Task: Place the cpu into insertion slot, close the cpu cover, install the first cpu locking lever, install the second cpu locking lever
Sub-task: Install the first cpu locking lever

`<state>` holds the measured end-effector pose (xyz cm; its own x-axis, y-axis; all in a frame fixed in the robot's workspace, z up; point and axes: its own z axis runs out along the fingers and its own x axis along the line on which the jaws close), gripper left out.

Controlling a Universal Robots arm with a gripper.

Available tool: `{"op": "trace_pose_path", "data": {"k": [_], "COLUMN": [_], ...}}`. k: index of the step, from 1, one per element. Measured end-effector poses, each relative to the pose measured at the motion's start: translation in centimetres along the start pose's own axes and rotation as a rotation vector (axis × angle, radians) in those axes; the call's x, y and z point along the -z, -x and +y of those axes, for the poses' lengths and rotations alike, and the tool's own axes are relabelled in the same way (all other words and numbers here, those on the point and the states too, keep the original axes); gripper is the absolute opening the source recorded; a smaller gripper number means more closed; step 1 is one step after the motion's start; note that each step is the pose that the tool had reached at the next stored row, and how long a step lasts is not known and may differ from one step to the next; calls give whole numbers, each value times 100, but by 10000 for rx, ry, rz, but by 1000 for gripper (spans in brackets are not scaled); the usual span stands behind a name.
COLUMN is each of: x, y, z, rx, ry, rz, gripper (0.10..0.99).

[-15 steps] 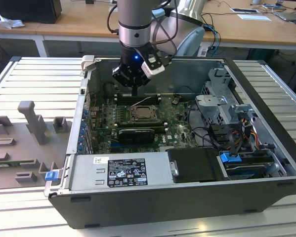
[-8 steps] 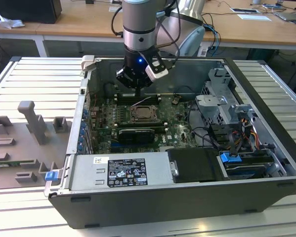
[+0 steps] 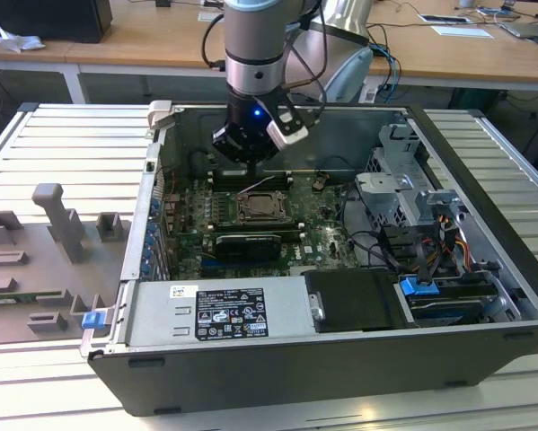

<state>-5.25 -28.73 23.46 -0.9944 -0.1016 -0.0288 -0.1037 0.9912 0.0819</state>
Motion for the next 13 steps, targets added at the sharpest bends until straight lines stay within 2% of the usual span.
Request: {"op": "trace_pose_path", "data": {"k": [3,7,13], "x": [-39,-73,-90], "y": [17,42,111], "z": [-4,-8,-6], "rx": [322,314,73], "ry": [8,96,79], "rz": [28,17,-2], "gripper": [106,106,106]}}
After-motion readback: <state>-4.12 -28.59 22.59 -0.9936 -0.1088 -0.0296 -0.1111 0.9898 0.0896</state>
